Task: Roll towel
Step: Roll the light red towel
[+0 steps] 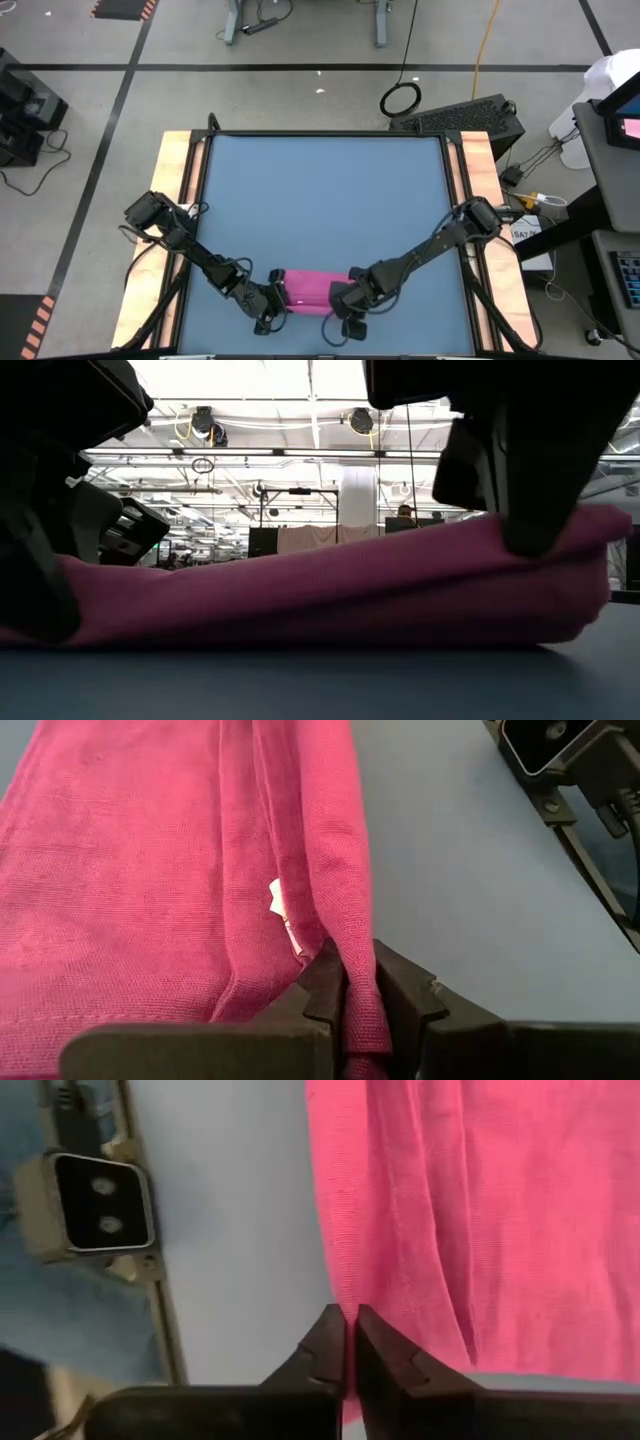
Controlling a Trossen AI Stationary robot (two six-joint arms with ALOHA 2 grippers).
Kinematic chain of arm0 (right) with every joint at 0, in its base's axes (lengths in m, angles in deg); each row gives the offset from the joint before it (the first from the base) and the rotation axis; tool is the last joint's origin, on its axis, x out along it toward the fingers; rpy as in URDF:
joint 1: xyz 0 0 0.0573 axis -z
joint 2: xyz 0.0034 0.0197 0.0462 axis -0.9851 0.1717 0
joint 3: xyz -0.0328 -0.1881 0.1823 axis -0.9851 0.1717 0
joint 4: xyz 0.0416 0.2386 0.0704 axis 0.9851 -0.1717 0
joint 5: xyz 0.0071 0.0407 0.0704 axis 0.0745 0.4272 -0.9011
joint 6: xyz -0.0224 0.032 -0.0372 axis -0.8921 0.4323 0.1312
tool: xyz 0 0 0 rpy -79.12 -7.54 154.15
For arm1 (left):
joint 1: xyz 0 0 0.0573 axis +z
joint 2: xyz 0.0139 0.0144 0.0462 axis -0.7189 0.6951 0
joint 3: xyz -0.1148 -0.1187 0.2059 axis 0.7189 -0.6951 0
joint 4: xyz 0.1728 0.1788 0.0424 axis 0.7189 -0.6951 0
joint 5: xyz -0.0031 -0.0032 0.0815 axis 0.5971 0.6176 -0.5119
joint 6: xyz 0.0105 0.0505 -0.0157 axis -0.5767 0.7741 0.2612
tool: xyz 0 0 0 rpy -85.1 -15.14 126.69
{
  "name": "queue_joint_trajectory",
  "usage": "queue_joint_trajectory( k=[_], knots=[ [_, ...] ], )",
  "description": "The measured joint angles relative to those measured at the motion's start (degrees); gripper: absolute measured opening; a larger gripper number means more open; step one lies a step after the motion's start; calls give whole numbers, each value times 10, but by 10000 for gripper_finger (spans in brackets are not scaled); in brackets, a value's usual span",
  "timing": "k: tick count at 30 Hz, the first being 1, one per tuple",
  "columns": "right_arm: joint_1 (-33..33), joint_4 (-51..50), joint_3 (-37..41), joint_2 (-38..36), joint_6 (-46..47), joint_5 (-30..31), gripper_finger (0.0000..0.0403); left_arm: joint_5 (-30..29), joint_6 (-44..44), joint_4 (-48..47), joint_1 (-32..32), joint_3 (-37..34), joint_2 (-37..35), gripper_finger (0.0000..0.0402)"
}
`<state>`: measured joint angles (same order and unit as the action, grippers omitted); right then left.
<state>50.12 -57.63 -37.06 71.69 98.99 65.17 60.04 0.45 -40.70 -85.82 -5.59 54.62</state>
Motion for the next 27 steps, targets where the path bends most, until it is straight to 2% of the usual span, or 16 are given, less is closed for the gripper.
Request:
queue_joint_trajectory(
  k=[3,7,11,19,24,27],
  knots=[
    [14,-3,0,0,-5,-23,4,-1,-4,-1,0,0,0,43],
    [17,-2,0,0,-6,-24,3,0,-15,-14,0,1,-4,56],
    [18,-5,0,0,-1,-34,1,-2,-15,-18,-1,1,-10,104],
    [20,-2,14,-1,21,-39,1,-49,5,-44,-8,0,-61,217],
    [26,15,25,-1,29,-41,0,-155,82,-13,-48,0,-72,252],
    [32,21,25,-1,36,-52,0,-188,108,44,-65,1,-45,263]
  ],
)
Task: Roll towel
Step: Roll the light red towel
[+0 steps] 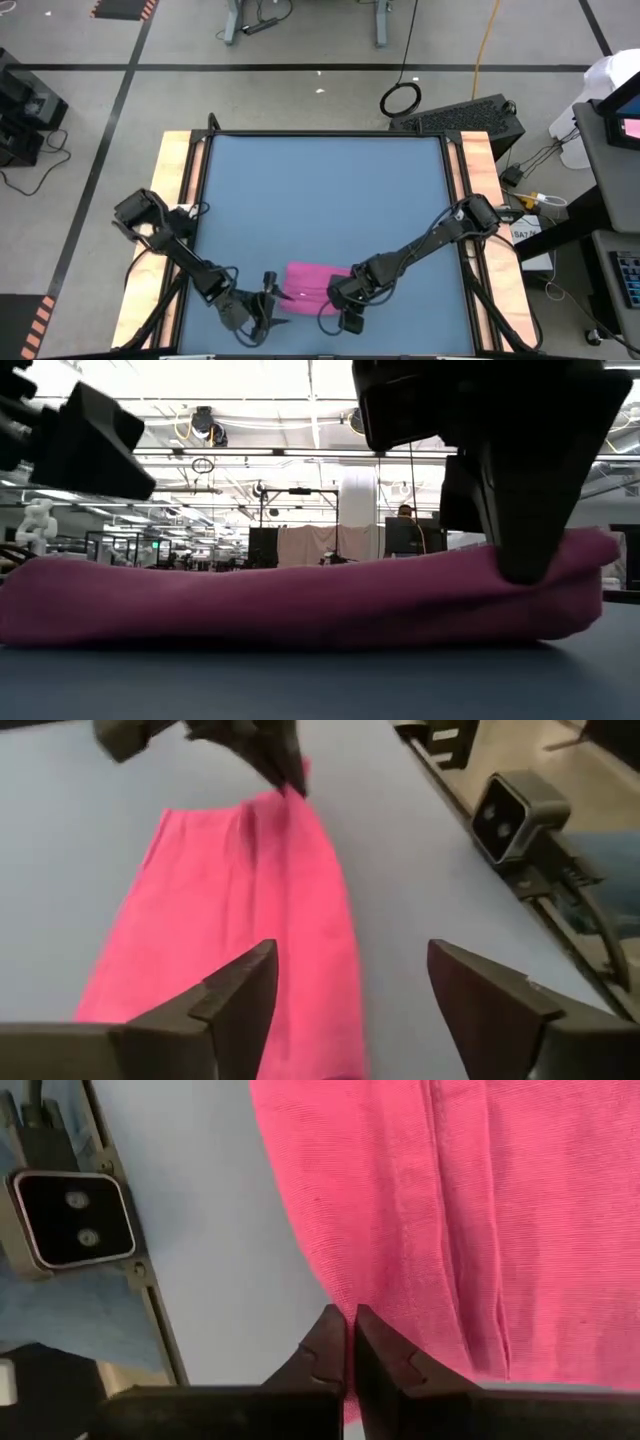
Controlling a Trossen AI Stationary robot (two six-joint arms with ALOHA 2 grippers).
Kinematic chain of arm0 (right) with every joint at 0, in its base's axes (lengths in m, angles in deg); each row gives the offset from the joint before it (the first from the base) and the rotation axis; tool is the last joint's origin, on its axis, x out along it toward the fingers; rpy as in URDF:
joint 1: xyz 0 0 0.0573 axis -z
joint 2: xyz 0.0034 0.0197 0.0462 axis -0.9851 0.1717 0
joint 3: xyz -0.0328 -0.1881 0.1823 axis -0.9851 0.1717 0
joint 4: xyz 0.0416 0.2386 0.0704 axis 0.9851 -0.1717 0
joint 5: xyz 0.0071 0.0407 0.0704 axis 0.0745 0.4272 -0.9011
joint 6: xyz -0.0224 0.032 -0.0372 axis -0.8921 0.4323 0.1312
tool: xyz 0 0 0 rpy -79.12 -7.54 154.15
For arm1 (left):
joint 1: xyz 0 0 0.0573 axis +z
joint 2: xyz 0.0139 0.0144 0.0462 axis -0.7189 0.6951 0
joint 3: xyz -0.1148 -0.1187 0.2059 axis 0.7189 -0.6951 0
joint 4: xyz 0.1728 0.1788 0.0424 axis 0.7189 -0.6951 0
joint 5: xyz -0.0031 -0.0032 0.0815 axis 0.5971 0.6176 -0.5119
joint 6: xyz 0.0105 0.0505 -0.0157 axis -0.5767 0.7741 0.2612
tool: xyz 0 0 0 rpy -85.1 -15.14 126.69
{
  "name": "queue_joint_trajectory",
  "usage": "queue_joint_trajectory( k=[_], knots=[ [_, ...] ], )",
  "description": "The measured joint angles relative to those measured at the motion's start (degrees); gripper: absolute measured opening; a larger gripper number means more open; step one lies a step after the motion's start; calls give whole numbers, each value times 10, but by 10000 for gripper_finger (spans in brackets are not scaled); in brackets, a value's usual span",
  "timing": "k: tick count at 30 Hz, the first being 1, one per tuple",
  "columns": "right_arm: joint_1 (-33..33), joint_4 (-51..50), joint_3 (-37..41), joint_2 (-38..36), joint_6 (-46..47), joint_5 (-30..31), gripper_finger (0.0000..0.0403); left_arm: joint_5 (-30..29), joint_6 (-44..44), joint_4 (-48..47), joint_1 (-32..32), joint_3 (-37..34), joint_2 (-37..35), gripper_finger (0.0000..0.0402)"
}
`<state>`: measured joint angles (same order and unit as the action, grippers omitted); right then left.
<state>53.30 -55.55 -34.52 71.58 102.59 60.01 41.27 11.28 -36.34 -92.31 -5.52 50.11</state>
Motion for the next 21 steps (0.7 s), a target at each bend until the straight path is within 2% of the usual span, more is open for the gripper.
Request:
queue_joint_trajectory(
  k=[3,8,14,17,21],
  knots=[
    [6,4,0,0,2,-1,0,-14,13,47,-7,2,36,269],
    [18,9,0,0,-4,-24,0,-50,46,49,-15,9,79,270],
    [30,10,0,0,-9,-37,0,-81,43,32,-14,10,96,270],
    [33,9,0,0,-10,-42,0,-79,39,10,-13,10,97,269],
    [36,9,0,0,-12,-43,0,-73,20,1,-13,10,97,247]
  ],
)
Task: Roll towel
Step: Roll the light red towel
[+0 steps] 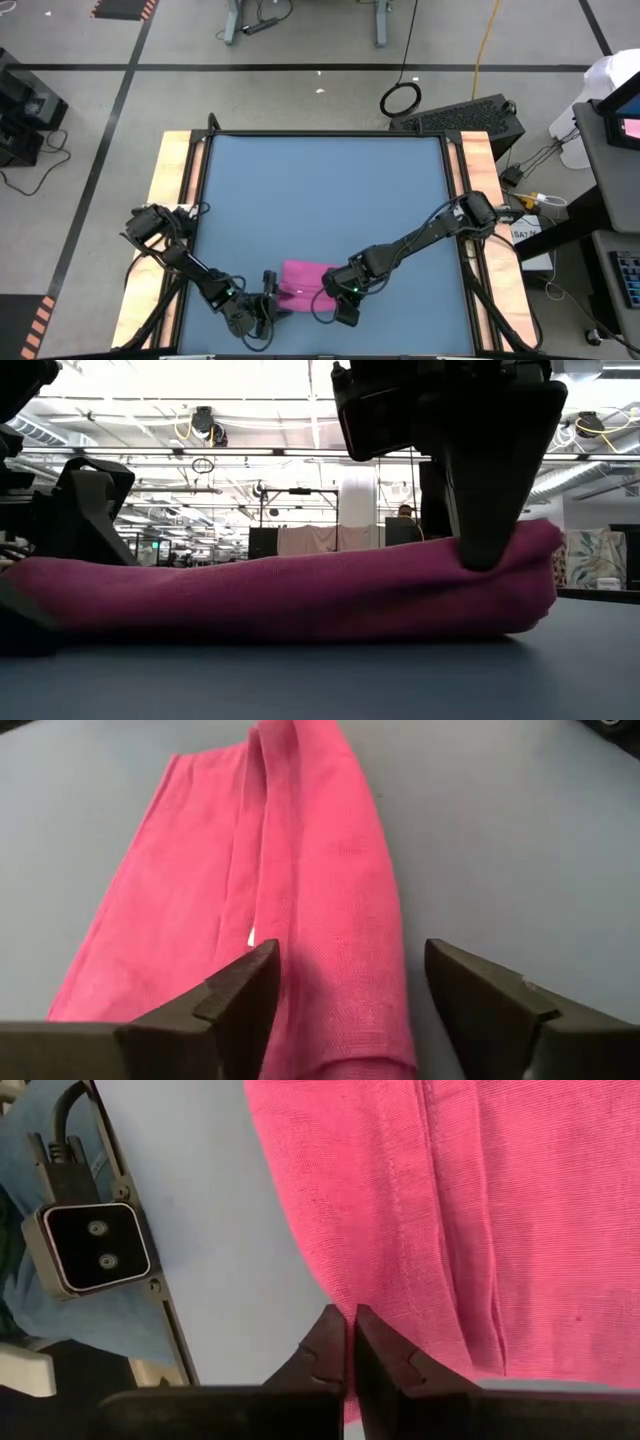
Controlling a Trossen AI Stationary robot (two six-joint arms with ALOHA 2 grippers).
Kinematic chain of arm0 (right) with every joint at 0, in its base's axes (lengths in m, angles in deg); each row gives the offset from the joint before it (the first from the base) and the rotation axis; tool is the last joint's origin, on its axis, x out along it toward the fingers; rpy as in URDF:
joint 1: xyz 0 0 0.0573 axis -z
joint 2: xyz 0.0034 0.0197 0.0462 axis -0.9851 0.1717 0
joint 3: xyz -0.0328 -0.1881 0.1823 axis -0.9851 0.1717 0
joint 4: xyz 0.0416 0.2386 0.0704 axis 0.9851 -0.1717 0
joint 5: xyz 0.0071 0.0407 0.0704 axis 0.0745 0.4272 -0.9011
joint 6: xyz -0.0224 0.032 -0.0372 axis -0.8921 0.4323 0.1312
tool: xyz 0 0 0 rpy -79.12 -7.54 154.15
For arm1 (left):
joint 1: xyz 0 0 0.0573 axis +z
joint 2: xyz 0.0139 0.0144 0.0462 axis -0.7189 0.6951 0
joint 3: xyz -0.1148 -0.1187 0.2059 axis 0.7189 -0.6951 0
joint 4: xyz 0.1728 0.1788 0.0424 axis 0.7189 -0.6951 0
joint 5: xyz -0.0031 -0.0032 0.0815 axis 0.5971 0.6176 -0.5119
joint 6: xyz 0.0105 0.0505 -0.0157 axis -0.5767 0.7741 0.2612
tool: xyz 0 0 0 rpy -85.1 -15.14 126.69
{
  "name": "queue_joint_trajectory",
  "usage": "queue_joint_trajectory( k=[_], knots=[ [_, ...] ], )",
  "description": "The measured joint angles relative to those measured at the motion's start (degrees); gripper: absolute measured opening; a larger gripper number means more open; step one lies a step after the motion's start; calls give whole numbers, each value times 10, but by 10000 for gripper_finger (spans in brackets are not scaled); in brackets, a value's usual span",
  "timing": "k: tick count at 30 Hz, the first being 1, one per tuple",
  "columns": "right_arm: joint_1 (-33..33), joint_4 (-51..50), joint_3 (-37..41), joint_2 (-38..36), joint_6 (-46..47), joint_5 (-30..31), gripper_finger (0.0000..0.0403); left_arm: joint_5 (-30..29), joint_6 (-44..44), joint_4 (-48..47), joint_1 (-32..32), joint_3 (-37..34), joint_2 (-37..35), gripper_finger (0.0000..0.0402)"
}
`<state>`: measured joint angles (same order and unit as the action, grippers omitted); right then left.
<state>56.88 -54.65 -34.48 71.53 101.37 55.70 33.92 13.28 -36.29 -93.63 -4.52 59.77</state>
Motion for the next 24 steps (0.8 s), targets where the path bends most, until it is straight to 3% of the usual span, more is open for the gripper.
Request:
queue_joint_trajectory(
  k=[6,12,16,24],
  knots=[
    [0,0,0,0,0,0,0,3,-25,-6,9,0,0,154],
    [-5,-8,0,0,-17,2,0,95,-115,-3,40,0,-6,21],
    [-12,-14,0,-3,-13,41,19,145,-225,-3,57,-5,-19,20],
    [-65,-52,-6,-23,-56,158,108,155,-301,0,60,-53,-63,10]
  ],
)
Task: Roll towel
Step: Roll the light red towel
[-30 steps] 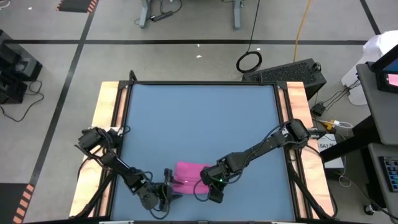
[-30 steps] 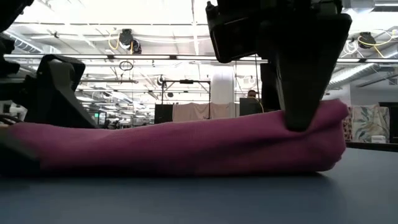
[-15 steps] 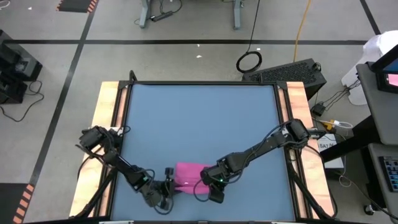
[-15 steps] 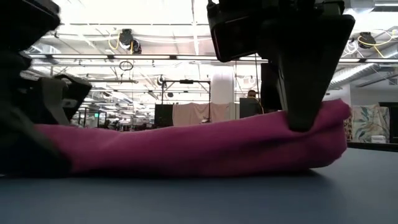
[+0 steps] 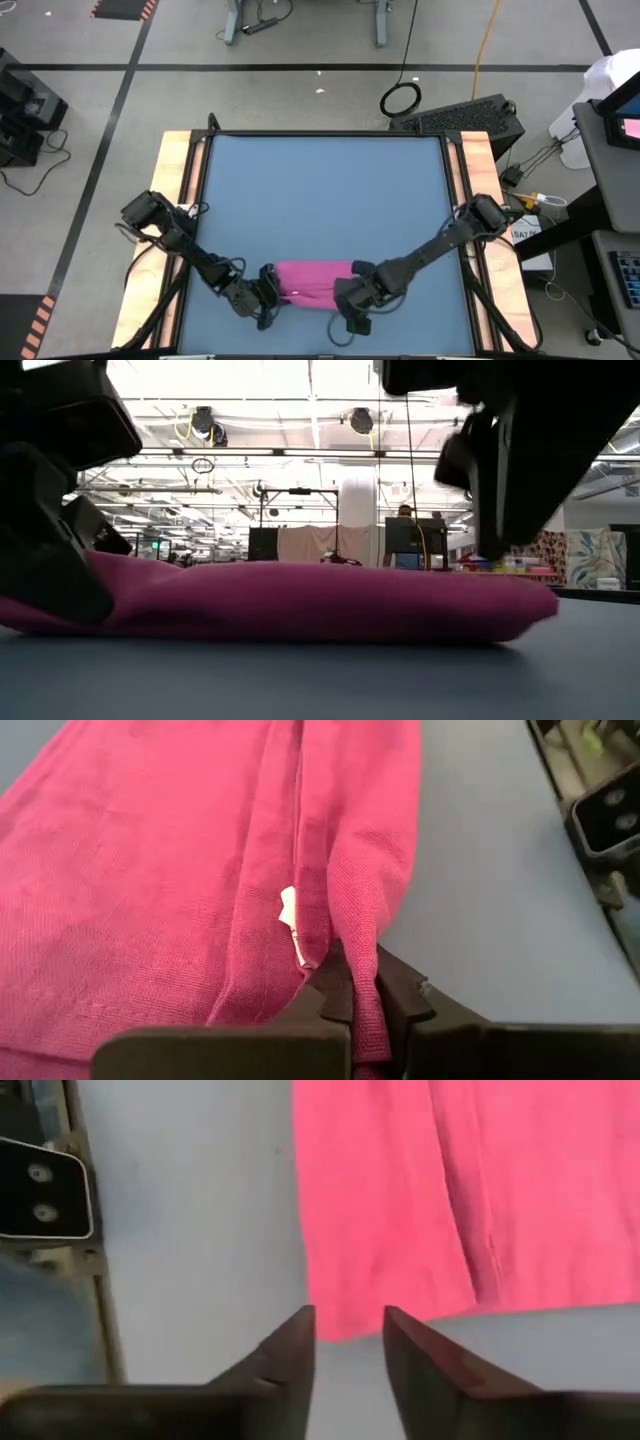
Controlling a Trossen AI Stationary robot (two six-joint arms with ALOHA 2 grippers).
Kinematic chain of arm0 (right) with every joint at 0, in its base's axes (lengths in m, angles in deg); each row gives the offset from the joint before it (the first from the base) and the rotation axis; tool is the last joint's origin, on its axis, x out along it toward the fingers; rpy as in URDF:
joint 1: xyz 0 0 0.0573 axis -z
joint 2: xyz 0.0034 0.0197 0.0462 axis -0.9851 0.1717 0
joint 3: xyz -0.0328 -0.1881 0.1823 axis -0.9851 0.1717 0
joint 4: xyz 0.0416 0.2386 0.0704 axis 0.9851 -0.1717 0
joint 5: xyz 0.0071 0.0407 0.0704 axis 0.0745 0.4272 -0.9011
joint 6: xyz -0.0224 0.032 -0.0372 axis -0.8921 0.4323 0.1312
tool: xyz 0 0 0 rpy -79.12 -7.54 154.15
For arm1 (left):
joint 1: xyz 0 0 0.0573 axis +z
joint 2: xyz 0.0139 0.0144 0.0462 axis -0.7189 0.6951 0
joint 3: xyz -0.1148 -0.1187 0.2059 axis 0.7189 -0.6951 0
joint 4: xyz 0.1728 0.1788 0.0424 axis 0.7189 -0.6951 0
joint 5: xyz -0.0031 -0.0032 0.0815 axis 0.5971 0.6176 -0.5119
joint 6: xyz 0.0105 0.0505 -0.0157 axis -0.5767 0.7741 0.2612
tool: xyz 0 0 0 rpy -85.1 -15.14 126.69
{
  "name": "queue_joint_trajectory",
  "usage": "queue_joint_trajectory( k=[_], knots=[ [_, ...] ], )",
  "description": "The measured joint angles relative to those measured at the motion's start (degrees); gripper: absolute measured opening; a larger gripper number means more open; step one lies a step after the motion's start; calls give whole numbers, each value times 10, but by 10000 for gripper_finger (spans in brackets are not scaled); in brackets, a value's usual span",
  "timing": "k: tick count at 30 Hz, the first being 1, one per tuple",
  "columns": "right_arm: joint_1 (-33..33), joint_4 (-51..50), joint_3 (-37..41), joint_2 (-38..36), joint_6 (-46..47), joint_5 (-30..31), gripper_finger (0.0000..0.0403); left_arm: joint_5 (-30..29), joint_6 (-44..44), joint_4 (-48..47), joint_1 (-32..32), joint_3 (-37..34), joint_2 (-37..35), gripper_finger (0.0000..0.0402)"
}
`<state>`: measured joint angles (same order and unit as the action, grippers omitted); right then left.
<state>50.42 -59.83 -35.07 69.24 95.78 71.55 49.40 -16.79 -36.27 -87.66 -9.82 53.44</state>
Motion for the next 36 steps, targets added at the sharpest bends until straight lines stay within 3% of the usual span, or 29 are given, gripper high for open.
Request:
queue_joint_trajectory(
  k=[5,9,14,24,29,36],
  knots=[
    [-55,21,0,-6,-65,153,164,9,-37,80,2,-39,-6,10],
    [-82,58,-1,12,-107,213,193,19,-59,130,10,-61,-6,10],
    [-86,57,-1,28,-112,293,198,29,-74,131,15,-61,-7,10],
    [-68,75,-1,61,-118,252,185,29,-90,126,15,-61,-7,10],
    [-54,77,-1,61,-110,240,145,35,-91,116,15,-60,-8,10],
    [-29,79,-1,61,-107,156,64,42,-74,112,15,-60,-8,11]
  ],
)
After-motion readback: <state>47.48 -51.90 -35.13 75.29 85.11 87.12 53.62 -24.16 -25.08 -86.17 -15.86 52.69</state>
